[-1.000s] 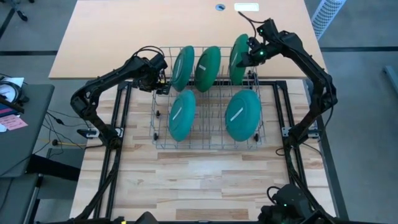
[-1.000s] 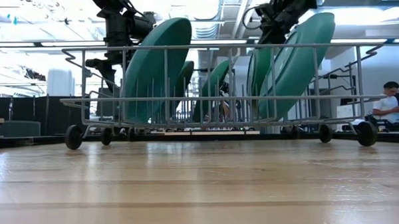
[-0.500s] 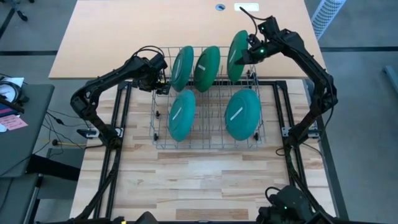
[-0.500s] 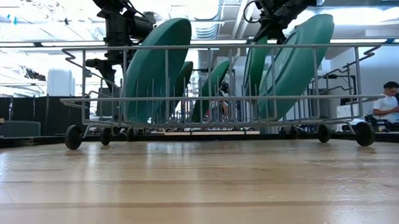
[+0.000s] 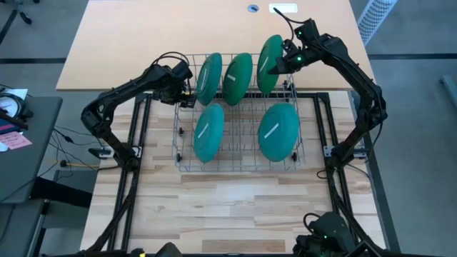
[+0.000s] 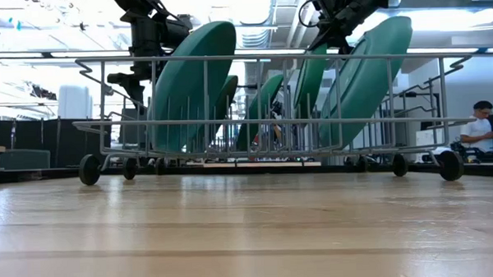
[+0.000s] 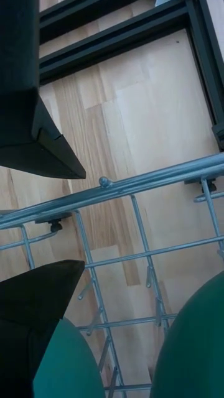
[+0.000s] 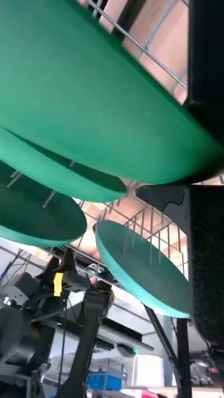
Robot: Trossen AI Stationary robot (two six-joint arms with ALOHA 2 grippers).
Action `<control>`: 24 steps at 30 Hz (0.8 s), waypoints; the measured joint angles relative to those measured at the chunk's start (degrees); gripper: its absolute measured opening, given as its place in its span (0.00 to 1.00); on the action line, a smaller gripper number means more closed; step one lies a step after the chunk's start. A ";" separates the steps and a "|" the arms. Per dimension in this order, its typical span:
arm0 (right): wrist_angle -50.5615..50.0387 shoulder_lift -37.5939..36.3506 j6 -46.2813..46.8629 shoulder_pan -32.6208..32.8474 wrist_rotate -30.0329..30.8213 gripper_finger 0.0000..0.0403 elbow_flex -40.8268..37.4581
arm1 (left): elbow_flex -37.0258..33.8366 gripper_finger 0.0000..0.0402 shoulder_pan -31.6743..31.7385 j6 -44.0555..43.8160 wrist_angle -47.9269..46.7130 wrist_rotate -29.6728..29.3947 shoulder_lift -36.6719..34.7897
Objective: Sort dishes
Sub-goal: Put the green plate into the dish rack
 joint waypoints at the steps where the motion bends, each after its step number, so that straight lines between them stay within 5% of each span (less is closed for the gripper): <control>1: -0.14 0.00 -0.01 -0.01 0.02 0.04 0.00 | 0.00 0.55 0.00 0.00 0.02 0.00 0.00; 24: -2.54 4.26 -1.18 2.64 5.58 0.08 -0.02 | 0.00 0.55 0.00 0.24 0.39 -0.02 0.00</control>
